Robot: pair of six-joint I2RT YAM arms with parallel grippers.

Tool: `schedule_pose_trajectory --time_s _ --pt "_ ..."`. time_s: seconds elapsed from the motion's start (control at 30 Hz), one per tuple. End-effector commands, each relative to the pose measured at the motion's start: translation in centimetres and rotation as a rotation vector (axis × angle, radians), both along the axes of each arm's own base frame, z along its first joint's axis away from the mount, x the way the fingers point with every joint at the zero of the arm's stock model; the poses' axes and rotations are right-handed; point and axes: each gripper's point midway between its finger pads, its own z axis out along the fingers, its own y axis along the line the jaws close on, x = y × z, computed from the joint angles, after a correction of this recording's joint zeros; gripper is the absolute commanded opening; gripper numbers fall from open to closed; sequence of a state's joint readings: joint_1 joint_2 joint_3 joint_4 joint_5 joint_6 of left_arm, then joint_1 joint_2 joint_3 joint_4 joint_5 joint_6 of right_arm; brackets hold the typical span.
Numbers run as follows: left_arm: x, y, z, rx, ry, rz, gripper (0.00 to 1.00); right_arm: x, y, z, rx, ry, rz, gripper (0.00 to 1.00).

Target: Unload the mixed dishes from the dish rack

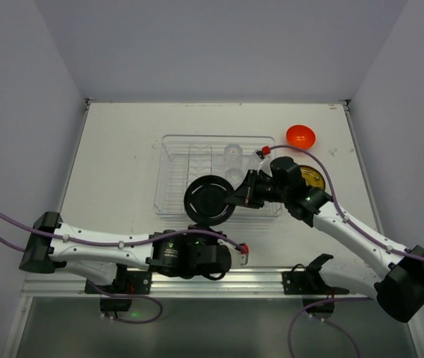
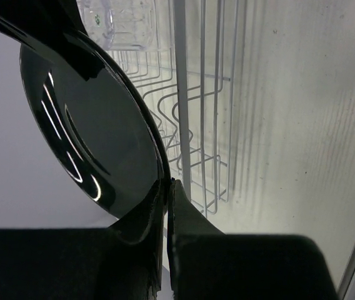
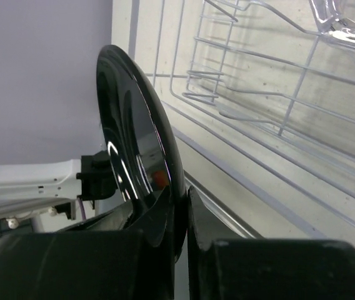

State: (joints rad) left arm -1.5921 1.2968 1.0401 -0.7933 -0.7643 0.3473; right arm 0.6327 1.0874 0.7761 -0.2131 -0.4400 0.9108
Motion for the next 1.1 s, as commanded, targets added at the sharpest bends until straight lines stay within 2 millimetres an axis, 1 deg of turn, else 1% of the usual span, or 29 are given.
schedule_pose_trajectory --time_s 0.0,0.07,0.1,0.2,0.23,0.3,0.33,0.37,0.4,0.43,0.47,0.53,0.57,0.63,0.67,0.7,0.73,0.77,0.8,0.83,0.87,0.93,0.97,1.0,1.03,1.07 --pt "0.3 -0.3 0.5 0.003 -0.047 -0.017 0.00 0.8 0.1 0.9 0.024 -0.051 -0.038 0.00" --pt "0.5 -0.4 0.6 -0.008 -0.057 -0.016 0.00 0.8 0.0 1.0 0.024 -0.059 -0.046 0.00" --pt "0.5 -0.4 0.7 -0.014 -0.059 -0.016 0.02 0.9 -0.1 1.0 0.022 -0.062 -0.052 0.00" --pt "0.7 -0.8 1.2 -0.046 -0.080 -0.009 0.18 0.9 -0.2 1.0 0.024 -0.062 -0.060 0.00" --pt "0.9 -0.8 1.7 -0.067 -0.093 -0.006 0.28 1.0 -0.2 1.1 0.025 -0.062 -0.066 0.00" --pt "1.7 -1.0 2.7 -0.122 -0.154 0.004 0.41 1.0 -0.3 0.9 0.031 -0.057 -0.075 0.00" --pt "2.0 -1.7 4.6 -0.247 -0.165 0.010 0.55 1.4 -0.4 1.0 0.030 -0.067 -0.088 0.00" --pt "2.6 -1.6 4.6 -0.285 -0.160 0.011 0.72 1.5 -0.5 1.1 0.029 -0.071 -0.091 0.00" --pt "3.1 -1.3 6.1 -0.354 -0.165 0.007 0.99 2.2 -1.0 1.1 0.030 -0.069 -0.112 0.00" --pt "3.4 -1.8 7.2 -0.434 -0.157 0.007 1.00 2.4 -1.3 1.2 0.035 -0.067 -0.115 0.00" --pt "4.3 -1.6 7.8 -0.474 -0.148 0.024 1.00 2.6 -1.6 1.2 0.035 -0.068 -0.125 0.00" --pt "5.1 -1.3 9.5 -0.556 -0.156 0.048 1.00 3.7 -2.9 1.4 0.033 -0.084 -0.165 0.00" --pt "6.0 -0.8 10.0 -0.572 -0.176 0.081 1.00 4.5 -3.9 1.4 0.032 -0.086 -0.192 0.00" --pt "7.1 -0.1 10.9 -0.610 -0.211 0.138 1.00 5.2 -5.3 1.7 0.043 -0.092 -0.227 0.00" --pt "8.2 0.6 11.7 -0.642 -0.241 0.197 1.00 6.2 -6.8 1.8 0.048 -0.095 -0.272 0.00" --pt "8.8 0.9 12.4 -0.677 -0.248 0.232 1.00 6.5 -7.6 1.6 0.046 -0.095 -0.292 0.00" --pt "10.1 1.6 13.2 -0.713 -0.257 0.281 1.00 6.8 -8.4 1.8 0.050 -0.105 -0.318 0.00" --pt "10.8 1.9 13.7 -0.771 -0.239 0.323 1.00 7.7 -10.1 1.8 0.047 -0.110 -0.373 0.00" --pt "11.7 2.4 14.2 -0.809 -0.234 0.361 1.00 7.7 -10.9 1.3 0.048 -0.098 -0.389 0.00" --pt "13.4 3.9 15.6 -0.864 -0.243 0.431 1.00 8.1 -11.8 1.3 0.050 -0.100 -0.418 0.00" --pt "14.3 4.6 16.0 -0.942 -0.218 0.489 1.00 8.7 -13.9 0.9 0.049 -0.098 -0.488 0.00" --pt "15.9 6.9 17.3 -1.019 -0.213 0.589 1.00 8.7 -15.8 0.5 0.060 -0.090 -0.539 0.00" --pt "17.3 9.2 17.3 -1.084 -0.217 0.699 1.00 9.2 -18.6 0.1 0.060 -0.091 -0.631 0.00" --pt "17.8 10.3 17.3 -1.103 -0.216 0.752 1.00 9.1 -19.6 -0.1 0.068 -0.088 -0.663 0.00" --pt "18.4 12.3 16.8 -1.093 -0.220 0.827 1.00 9.1 -20.6 -0.1 0.074 -0.089 -0.690 0.00" --pt "18.6 12.6 16.8 -1.113 -0.206 0.843 1.00 9.3 -22.9 -0.3 0.073 -0.091 -0.768 0.00"
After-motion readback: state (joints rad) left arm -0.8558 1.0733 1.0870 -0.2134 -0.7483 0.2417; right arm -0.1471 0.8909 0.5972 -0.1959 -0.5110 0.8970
